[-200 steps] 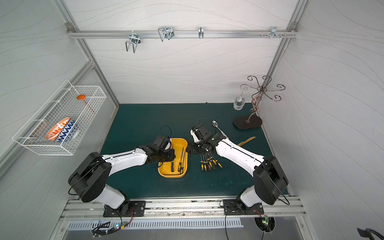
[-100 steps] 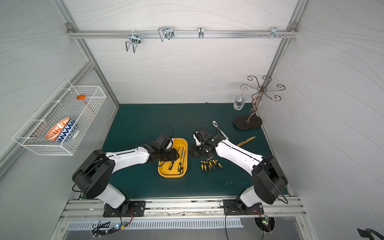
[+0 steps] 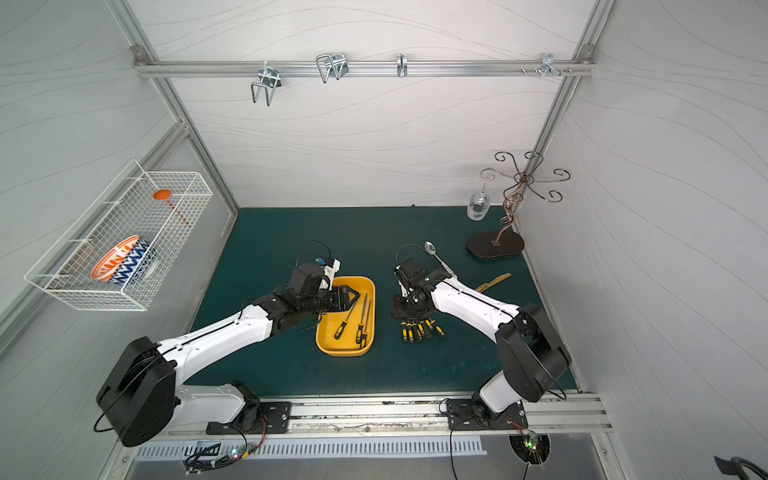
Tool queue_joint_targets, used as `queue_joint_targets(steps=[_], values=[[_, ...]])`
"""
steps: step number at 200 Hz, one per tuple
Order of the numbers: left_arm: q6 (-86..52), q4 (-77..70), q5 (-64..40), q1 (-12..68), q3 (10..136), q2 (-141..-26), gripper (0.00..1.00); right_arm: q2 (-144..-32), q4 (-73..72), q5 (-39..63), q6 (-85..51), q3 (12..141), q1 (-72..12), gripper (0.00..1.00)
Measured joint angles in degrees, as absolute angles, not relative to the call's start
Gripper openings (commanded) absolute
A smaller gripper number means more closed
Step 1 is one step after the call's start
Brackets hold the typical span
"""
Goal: Put the file tool into the storage box
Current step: Adjust the file tool at the center of the board.
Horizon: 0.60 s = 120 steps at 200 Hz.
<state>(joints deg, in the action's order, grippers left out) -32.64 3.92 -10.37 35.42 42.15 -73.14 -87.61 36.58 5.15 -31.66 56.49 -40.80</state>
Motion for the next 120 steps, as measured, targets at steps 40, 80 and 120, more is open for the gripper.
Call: queue_joint_targets(steps=[40,80,120], values=[[-31.75,3.66,-7.42,35.42,40.42,-71.83,0.60,-88.68,38.04,5.45,-31.92,54.28,-40.80,0.56],[-31.48,3.62,-6.22,35.42,40.25,-71.99,0.62,-89.19,38.52,5.85,-32.45,53.93,-40.93,0.57],[-31.44,3.66,-5.96,35.42,40.25,-72.49,0.65,-89.32,38.50,6.48,-33.36,52.86,-41.63,0.57]])
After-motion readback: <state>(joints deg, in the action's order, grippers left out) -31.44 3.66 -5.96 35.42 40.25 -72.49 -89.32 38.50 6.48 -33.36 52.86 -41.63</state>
